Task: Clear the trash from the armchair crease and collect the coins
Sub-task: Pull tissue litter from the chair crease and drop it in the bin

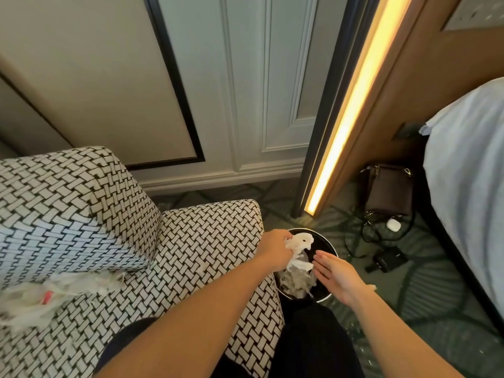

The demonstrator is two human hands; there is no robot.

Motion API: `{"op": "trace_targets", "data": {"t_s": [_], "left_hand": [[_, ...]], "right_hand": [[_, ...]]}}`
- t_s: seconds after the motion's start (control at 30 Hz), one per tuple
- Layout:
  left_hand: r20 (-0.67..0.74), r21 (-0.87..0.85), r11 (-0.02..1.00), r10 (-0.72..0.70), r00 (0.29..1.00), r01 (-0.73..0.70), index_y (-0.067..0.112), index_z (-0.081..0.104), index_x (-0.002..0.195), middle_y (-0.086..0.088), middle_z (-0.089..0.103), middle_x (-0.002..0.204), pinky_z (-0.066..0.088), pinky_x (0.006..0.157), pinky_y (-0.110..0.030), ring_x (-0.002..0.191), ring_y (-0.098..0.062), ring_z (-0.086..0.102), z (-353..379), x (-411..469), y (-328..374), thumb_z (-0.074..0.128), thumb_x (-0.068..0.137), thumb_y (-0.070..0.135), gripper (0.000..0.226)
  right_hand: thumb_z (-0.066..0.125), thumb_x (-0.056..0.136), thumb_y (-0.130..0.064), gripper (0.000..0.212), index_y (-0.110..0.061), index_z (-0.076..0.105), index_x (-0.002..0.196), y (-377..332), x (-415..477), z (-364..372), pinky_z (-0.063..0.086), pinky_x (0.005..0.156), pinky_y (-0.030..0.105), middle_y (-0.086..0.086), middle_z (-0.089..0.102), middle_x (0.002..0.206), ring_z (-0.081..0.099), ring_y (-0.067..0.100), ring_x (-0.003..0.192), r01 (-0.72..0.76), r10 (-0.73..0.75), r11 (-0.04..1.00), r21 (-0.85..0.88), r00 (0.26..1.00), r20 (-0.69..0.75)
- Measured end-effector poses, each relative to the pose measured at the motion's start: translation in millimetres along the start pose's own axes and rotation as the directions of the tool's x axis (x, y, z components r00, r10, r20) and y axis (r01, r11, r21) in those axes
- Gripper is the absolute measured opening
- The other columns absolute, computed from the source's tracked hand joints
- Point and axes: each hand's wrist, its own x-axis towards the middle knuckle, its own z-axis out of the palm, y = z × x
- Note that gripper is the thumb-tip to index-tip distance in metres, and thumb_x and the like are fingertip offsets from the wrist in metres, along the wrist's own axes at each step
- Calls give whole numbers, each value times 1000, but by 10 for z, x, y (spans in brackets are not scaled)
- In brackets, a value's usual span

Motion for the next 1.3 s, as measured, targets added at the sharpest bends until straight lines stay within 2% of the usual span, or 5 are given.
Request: {"op": "trace_targets", "data": {"t_s": [0.13, 0.37, 0.67, 1.03, 1.3], "left_hand": [[0, -40, 997, 62, 998, -62, 12, 62, 118, -8, 64, 113, 44, 78, -24, 103, -22, 58, -4, 4, 28, 56, 87, 5, 32], [16, -73, 994, 87, 996, -86, 14, 55, 128, -6, 60, 123, 45, 90, -26, 112, -20, 55, 68, 22, 61, 56, 89, 8, 39], [98, -129, 989, 82, 992, -69, 19, 47, 135, -3, 47, 140, 39, 105, -32, 127, -20, 44, 154, -82, 89, 58, 89, 13, 48], [87, -286, 957, 74, 993, -46, 23, 62, 116, 5, 63, 117, 42, 88, -17, 108, -5, 55, -52, -524, -122, 53, 92, 17, 27], [-93, -598, 801, -101, 990, 26, 32, 64, 102, 10, 67, 106, 51, 87, -27, 94, -4, 64, -731, -1290, -568, 57, 90, 24, 16]], "right_hand": [[39, 100, -9, 44, -5, 33, 143, 7, -12, -4, 26, 115, 39, 12, 36, 149, 33, 25, 138, -6, 7, 1000, -7, 1000, 20], [40, 100, -17, 45, -8, 33, 144, 44, -105, -65, 32, 110, 39, 13, 40, 146, 38, 29, 134, -42, 41, 996, 78, 999, 12], [32, 102, -29, 57, -7, 10, 150, 104, -288, -83, 20, 116, 46, 23, 16, 154, 20, 36, 142, -113, 124, 852, 511, 992, 12], [35, 101, -25, 48, -4, 30, 144, 25, -510, 13, 28, 113, 42, 17, 40, 145, 38, 31, 134, -76, 65, 969, 235, 996, 55], [39, 100, -20, 36, -8, 47, 133, -28, -940, 580, 43, 94, 36, 7, 61, 119, 56, 23, 112, 47, -59, 997, 66, 981, 184]]}}
